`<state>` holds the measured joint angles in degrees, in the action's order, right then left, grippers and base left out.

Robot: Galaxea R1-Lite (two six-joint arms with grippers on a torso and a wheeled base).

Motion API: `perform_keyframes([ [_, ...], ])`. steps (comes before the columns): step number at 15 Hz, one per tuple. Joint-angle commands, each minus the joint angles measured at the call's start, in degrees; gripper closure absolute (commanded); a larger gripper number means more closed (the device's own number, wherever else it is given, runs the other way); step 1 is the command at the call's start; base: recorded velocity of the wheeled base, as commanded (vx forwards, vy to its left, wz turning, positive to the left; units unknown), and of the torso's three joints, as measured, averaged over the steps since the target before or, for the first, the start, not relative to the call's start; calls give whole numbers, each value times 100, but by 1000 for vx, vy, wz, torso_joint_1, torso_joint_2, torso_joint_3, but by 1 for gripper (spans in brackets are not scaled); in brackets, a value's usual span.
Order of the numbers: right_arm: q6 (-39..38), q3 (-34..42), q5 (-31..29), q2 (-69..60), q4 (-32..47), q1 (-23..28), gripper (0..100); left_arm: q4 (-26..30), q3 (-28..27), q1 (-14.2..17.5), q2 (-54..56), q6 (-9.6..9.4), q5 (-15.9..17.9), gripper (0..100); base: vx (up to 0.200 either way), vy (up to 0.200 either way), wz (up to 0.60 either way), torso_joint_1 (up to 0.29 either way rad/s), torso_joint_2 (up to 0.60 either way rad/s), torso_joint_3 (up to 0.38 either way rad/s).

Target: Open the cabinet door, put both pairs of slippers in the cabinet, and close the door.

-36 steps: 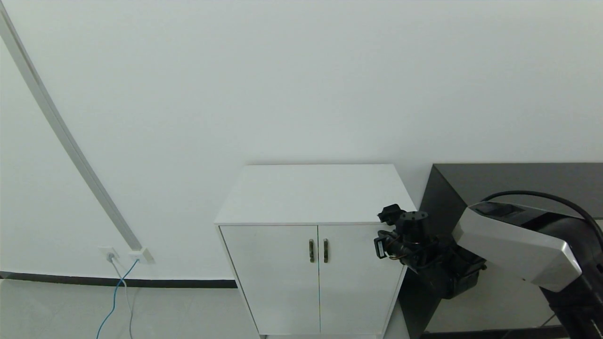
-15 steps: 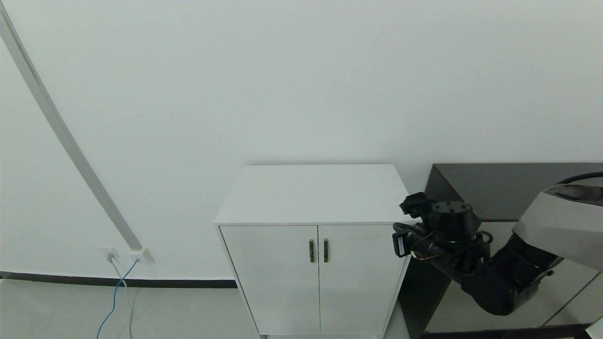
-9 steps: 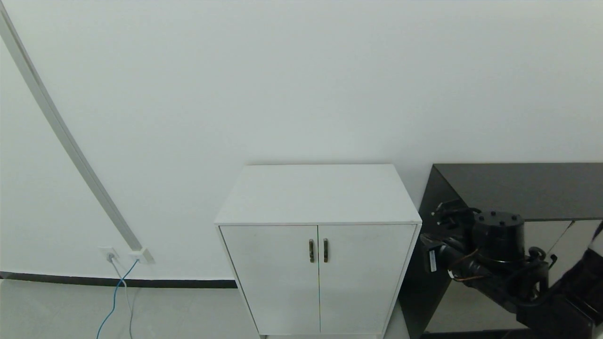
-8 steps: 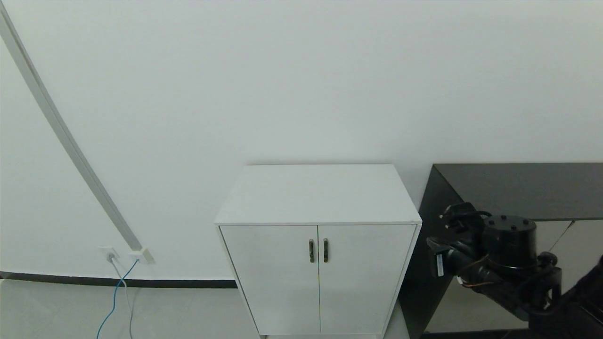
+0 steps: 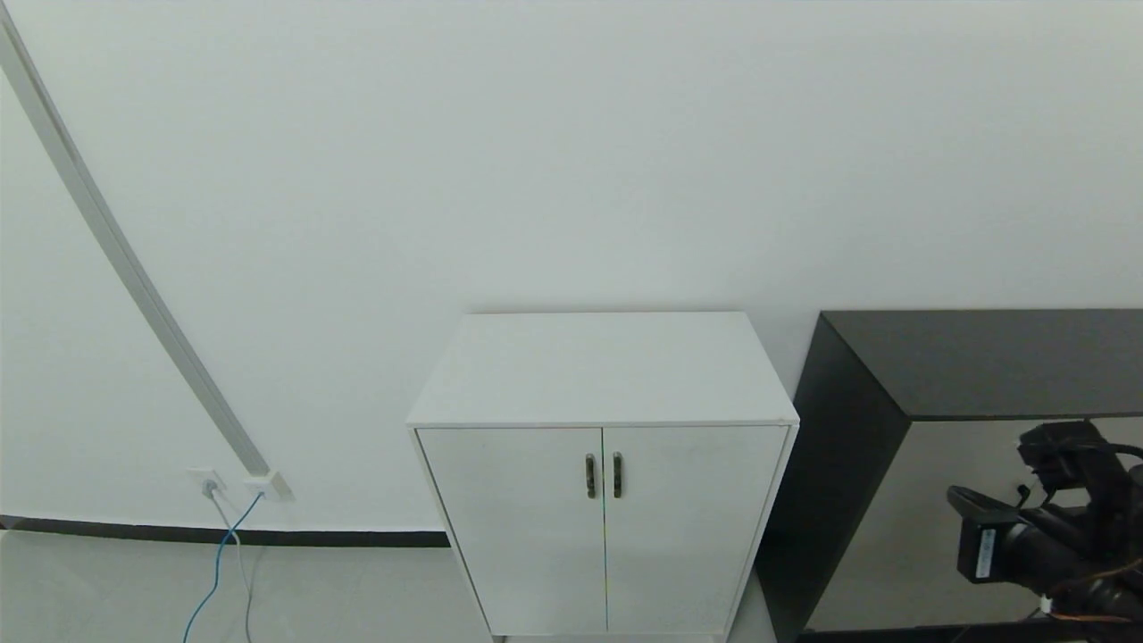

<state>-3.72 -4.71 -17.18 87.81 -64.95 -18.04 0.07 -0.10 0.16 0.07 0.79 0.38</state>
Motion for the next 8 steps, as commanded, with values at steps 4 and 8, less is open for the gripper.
perform_keyframes([
  [4, 29, 471, 21, -1732, 879, 266, 100, 1, 1, 2, -7, 0, 6, 100, 0, 0, 0, 0, 0, 0],
  [8, 38, 471, 65, -2681, 1969, 266, 100, 1, 1, 2, -7, 0, 6, 100, 0, 0, 0, 0, 0, 0],
])
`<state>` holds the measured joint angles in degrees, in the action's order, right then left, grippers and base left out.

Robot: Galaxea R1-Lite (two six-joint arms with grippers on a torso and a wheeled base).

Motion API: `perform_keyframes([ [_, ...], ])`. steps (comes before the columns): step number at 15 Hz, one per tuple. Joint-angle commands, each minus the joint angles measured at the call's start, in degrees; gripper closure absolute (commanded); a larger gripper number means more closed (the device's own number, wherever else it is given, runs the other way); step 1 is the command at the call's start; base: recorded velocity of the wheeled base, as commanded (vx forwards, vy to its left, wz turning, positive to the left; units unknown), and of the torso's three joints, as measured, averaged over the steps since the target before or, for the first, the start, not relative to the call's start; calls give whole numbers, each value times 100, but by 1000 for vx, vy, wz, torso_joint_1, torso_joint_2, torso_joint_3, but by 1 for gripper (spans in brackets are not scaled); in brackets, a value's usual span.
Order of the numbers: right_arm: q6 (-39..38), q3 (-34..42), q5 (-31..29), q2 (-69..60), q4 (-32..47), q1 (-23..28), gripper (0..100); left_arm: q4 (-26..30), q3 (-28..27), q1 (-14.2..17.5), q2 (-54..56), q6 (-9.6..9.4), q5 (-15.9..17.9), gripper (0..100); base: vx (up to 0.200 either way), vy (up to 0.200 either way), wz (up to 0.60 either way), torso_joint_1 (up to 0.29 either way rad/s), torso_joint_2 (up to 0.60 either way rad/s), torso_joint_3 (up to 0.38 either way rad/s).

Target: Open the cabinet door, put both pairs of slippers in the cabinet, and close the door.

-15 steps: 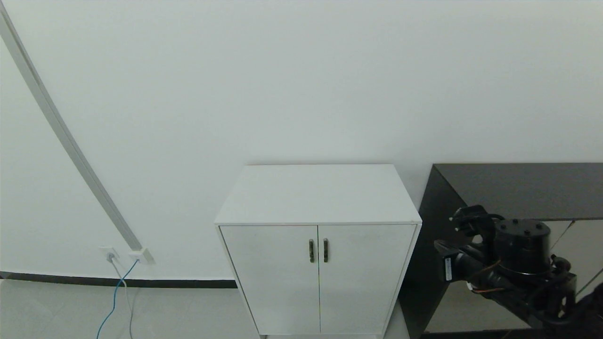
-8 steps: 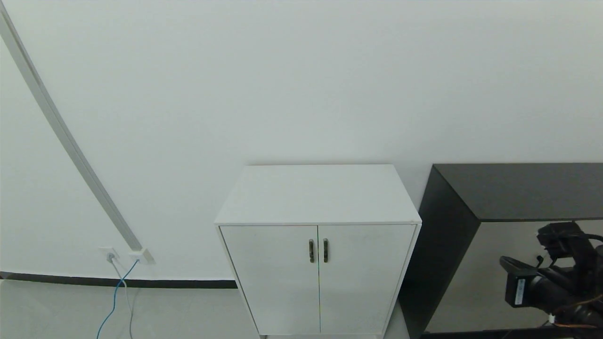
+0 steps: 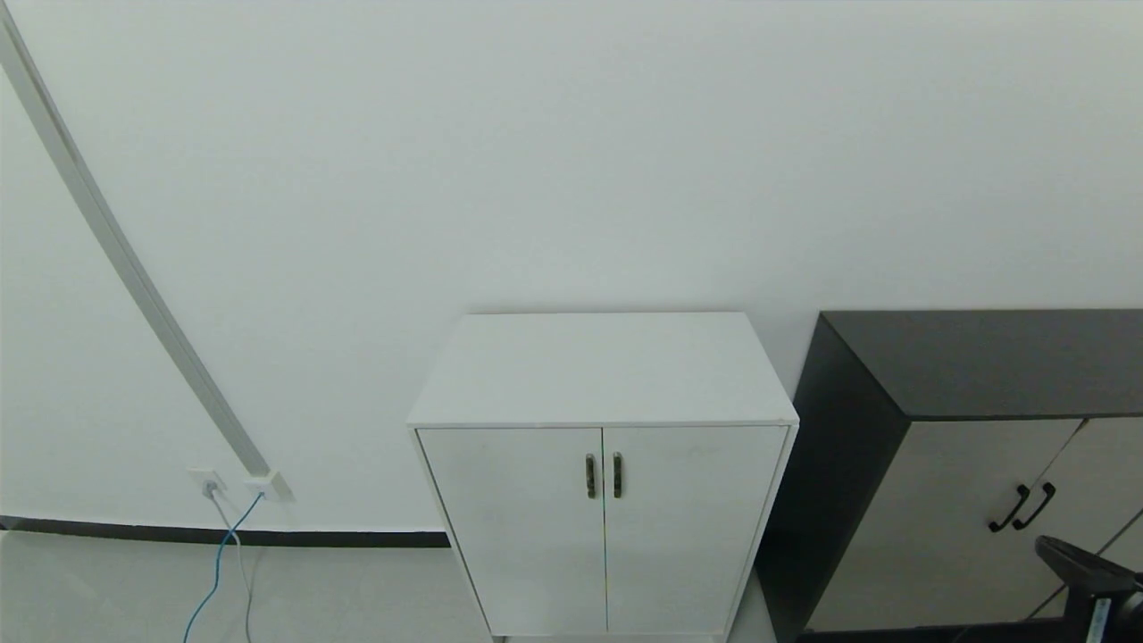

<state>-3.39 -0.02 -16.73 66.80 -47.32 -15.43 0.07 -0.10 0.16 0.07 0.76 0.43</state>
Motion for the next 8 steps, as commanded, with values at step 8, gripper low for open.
perform_keyframes([
  [8, 31, 2, 653, -2066, 1850, -4, 100, 1, 1, 2, -7, 4, 1, 100, 0, 0, 0, 0, 0, 0],
])
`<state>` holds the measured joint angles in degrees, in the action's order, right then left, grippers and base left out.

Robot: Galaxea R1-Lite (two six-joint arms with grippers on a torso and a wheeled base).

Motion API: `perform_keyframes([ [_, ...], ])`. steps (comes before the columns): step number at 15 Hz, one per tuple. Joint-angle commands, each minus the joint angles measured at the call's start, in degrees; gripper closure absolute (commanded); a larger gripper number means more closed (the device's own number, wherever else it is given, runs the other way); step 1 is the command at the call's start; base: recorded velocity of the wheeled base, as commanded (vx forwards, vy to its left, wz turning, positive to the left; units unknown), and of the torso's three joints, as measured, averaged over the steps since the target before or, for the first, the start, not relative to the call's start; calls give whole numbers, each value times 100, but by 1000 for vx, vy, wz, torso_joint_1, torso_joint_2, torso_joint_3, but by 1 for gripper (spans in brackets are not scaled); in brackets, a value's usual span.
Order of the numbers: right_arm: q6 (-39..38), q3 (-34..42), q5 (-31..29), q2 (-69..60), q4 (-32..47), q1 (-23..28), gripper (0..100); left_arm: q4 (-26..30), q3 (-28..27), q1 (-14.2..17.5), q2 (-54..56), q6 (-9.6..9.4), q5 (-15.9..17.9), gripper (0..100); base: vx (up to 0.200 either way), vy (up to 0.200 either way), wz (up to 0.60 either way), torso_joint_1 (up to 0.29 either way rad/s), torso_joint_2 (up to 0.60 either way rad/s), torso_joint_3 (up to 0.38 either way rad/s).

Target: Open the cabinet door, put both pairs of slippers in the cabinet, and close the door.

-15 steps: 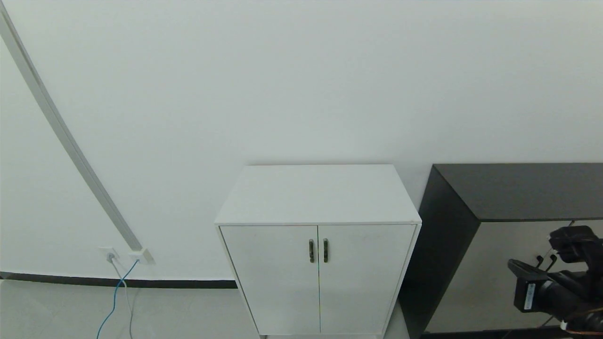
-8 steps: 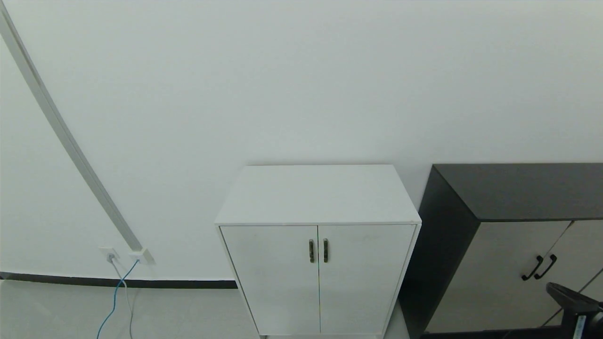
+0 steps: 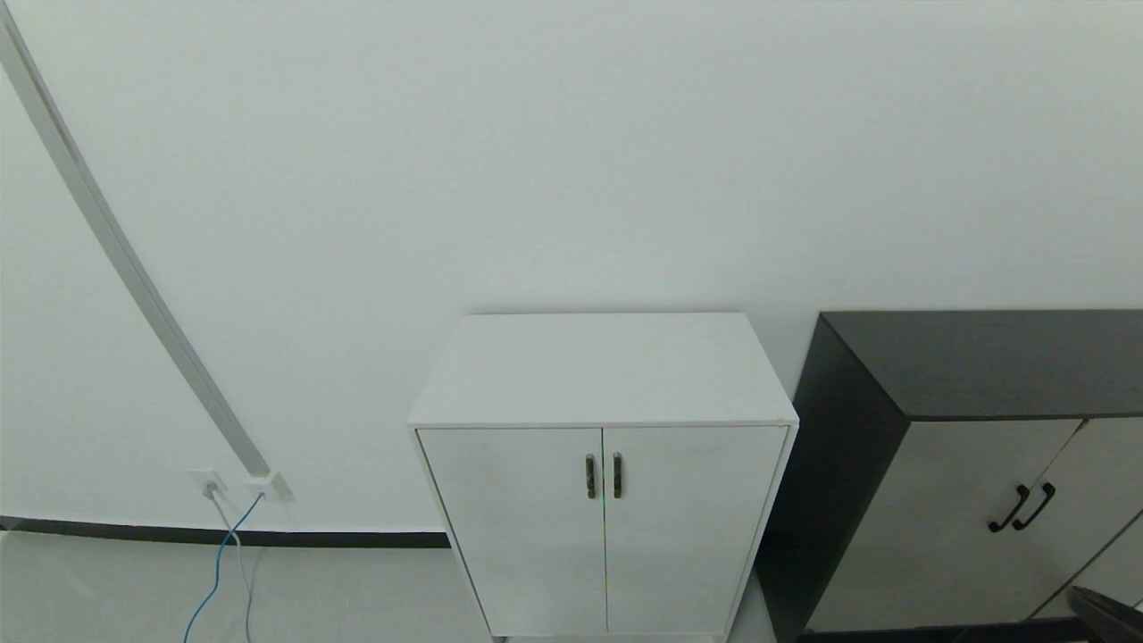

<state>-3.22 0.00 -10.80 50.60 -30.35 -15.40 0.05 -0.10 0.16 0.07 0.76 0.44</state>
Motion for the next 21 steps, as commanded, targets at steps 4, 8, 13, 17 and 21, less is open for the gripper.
perform_keyframes([
  [4, 208, 0, 219, -1474, 1119, -69, 100, 4, 1, 2, -7, 4, 0, 100, 0, 0, 0, 0, 0, 0],
  [8, 498, 0, 421, -2942, 2438, -69, 100, 4, 1, 2, -7, 4, 0, 100, 0, 0, 0, 0, 0, 0],
  [13, 594, -176, 623, -4085, 3141, -60, 100, 4, 1, 2, -7, 4, 0, 100, 0, 0, 0, 0, 0, 0],
  [17, 594, -158, 1106, -4243, 3141, -42, 100, 4, 1, 2, -7, 4, 0, 100, 0, 0, 0, 0, 0, 0],
  [21, 814, -44, 1256, -3997, 3027, 46, 100, -5, 1, 2, -7, 12, -9, 100, 0, 0, 0, 0, 0, 0],
])
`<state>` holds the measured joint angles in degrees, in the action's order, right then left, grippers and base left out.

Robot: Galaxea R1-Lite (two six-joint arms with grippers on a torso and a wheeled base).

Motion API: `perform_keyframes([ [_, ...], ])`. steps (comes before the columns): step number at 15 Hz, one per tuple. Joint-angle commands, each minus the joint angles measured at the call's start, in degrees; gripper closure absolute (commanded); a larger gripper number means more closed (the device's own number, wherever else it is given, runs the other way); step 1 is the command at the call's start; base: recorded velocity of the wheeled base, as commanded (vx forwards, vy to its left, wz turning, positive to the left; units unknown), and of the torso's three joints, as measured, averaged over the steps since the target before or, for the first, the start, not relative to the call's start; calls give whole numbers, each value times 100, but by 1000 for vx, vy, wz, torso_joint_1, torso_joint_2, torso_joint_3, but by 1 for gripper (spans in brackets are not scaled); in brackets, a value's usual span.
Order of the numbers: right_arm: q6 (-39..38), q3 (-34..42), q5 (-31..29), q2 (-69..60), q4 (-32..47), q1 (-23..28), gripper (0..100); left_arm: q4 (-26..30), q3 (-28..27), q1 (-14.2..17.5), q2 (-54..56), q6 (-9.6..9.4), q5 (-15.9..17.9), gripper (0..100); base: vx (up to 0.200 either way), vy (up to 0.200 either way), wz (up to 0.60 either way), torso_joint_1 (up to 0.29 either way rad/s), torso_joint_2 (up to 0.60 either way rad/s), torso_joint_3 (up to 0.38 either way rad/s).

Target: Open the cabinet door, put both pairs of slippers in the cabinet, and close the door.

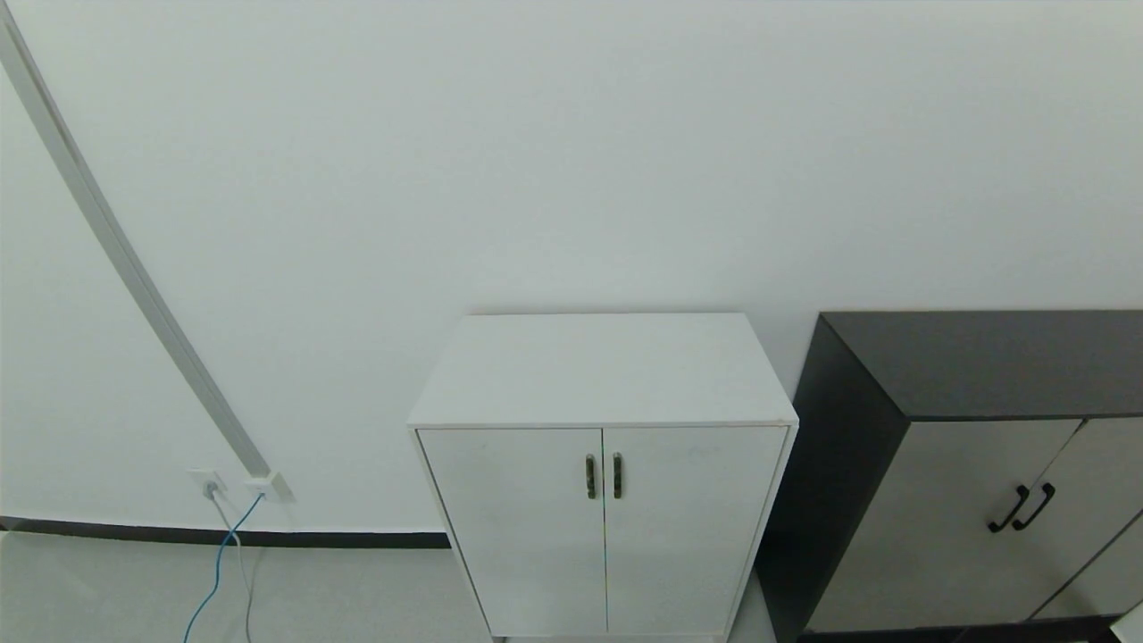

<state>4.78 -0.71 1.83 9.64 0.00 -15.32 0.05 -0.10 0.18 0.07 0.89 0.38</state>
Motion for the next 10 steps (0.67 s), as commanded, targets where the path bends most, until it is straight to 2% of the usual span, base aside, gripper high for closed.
perform_keyframes([
  [1, -38, 44, -16, 38, -9, 311, 100, 4, 1, -1, -7, 8, -3, 100, 0, 0, 0, 0, 0, 0],
  [2, -38, 44, -16, 38, -9, 311, 100, 4, 1, -1, -7, 8, -3, 100, 0, 0, 0, 0, 0, 0],
  [3, -38, 62, -16, -270, 0, 1014, 100, 4, 1, -1, -7, 8, -3, 100, 0, 0, 0, 0, 0, 0],
  [4, -47, 62, -25, -428, -18, 1172, 100, -5, 1, -1, -7, 8, -3, 100, 0, 0, 0, 0, 0, 0],
  [6, -74, 62, -25, -648, -9, 1409, 100, 4, 1, -1, -7, 8, -3, 100, 0, 0, 0, 0, 0, 0],
  [10, -355, 62, -16, -947, 9, 1515, 100, 4, 1, -1, -7, 8, -3, 100, 0, 0, 0, 0, 0, 0],
])
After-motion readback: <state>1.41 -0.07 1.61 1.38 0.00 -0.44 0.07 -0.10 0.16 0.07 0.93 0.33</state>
